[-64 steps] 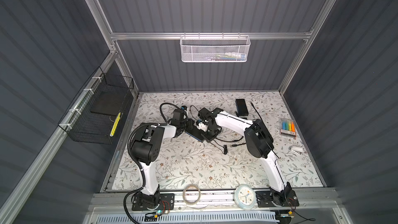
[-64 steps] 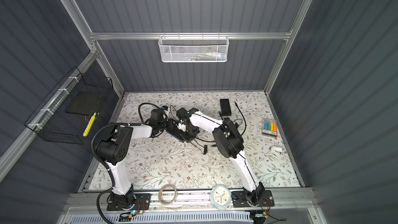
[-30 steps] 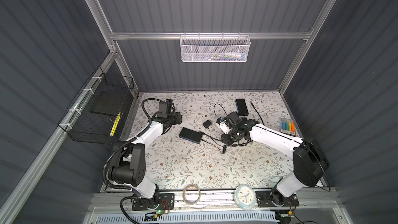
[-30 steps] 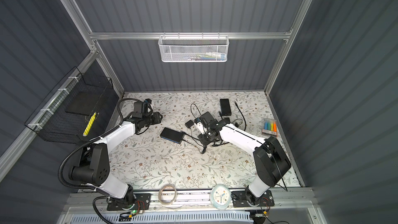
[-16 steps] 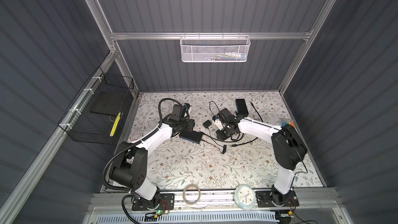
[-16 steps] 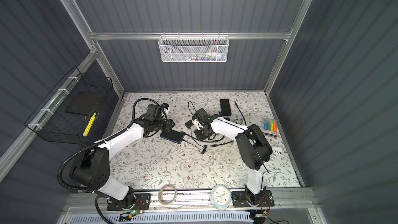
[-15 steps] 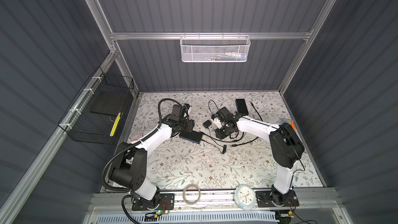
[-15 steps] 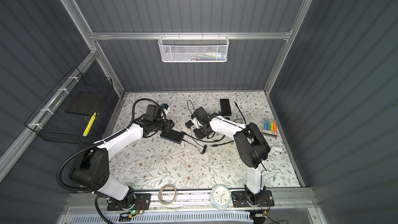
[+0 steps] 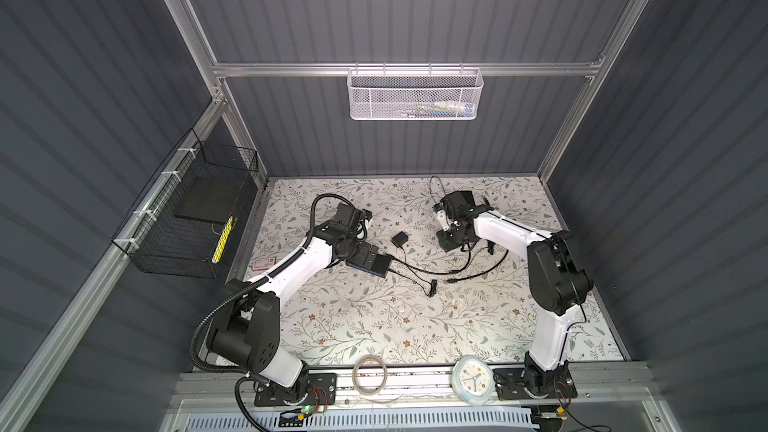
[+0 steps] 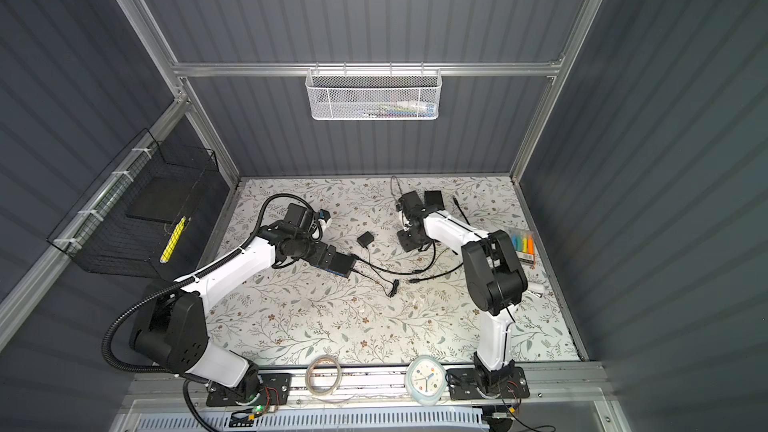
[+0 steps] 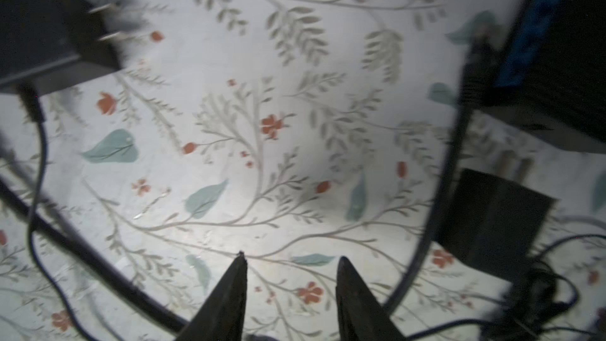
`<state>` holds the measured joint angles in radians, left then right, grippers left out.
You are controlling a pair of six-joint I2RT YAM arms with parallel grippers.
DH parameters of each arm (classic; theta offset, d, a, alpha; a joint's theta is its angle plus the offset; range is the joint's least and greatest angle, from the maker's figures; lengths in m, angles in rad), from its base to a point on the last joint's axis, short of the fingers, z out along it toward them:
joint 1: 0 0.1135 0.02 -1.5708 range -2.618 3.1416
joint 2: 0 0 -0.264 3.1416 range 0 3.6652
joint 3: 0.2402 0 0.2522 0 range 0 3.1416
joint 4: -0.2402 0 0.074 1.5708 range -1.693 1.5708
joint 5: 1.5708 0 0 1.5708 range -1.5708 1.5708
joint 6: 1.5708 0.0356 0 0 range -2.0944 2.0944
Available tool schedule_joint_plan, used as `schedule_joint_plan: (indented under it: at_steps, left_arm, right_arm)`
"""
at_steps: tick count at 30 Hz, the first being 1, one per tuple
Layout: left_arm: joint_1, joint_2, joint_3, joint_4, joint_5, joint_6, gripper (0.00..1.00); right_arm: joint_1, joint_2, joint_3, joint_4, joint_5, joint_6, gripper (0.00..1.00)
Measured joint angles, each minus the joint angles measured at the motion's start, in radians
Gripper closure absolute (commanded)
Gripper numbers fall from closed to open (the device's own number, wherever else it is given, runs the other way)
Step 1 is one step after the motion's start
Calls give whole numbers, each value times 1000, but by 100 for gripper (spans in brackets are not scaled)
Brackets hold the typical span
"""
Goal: Insert the plug into the switch port
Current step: 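Move the left gripper over the ribbed switch while the right gripper hovers near the cables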
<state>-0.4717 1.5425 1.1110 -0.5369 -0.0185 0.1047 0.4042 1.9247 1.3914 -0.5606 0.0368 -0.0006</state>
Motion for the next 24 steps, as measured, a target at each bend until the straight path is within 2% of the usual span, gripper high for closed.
schedule_joint_plan:
  at_steps: [3, 13, 24]
  left_arm:
    - [-37, 19, 16, -24, -32, 66, 3]
    - [-133, 77, 18, -65, -118, 313, 0]
    - [-147, 107, 12, 3, -137, 592, 0]
  right_arm:
    - [-41, -1, -6, 18, 0, 12, 54]
    - [-70, -64, -116, 41, -49, 8, 54]
    - [-76, -119, -193, 94, -142, -8, 54]
